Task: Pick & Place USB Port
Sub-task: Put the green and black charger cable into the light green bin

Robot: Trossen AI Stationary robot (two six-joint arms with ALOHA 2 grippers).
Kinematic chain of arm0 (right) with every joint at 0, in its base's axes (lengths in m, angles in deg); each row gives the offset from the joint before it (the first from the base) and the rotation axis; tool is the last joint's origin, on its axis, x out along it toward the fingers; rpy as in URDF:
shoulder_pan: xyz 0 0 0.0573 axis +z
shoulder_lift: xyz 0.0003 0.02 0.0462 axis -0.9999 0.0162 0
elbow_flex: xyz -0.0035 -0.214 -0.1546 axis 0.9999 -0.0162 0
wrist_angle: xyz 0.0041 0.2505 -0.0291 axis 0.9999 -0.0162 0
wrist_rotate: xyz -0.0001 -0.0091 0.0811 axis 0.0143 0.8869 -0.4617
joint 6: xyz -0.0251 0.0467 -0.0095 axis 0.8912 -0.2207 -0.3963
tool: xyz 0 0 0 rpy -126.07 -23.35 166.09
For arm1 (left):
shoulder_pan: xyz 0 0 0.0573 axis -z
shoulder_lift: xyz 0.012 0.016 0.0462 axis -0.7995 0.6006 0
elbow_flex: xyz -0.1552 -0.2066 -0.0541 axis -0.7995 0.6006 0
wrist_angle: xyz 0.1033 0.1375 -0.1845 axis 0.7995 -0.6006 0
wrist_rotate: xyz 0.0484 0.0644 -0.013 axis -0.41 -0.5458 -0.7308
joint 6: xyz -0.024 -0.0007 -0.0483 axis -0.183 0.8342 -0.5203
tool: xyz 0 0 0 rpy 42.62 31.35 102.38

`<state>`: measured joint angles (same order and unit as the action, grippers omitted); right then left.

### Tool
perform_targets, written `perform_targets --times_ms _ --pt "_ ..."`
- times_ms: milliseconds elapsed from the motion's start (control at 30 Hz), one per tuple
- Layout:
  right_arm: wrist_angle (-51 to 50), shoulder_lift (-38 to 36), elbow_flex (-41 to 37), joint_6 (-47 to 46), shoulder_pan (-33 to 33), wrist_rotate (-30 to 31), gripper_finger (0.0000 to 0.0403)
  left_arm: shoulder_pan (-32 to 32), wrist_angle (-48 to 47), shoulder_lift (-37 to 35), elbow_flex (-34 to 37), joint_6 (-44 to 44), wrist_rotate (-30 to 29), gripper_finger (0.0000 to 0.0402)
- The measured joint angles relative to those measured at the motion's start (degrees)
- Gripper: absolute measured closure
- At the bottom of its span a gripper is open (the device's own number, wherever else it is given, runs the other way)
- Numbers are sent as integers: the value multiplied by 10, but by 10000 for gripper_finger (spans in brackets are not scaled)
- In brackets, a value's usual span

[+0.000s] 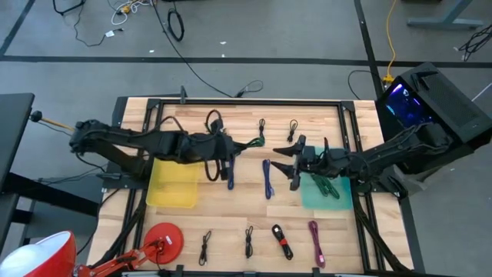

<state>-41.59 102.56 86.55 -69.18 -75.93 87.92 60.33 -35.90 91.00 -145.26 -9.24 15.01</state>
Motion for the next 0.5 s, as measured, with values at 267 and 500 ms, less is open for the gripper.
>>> perform_targets --times_ms 267,500 --pt "48 -1 0 32 -39 -32 184 -45 61 24 1 19 95 381" --pt "50 -1 0 29 -63 -51 184 -79 54 56 0 12 139 381"
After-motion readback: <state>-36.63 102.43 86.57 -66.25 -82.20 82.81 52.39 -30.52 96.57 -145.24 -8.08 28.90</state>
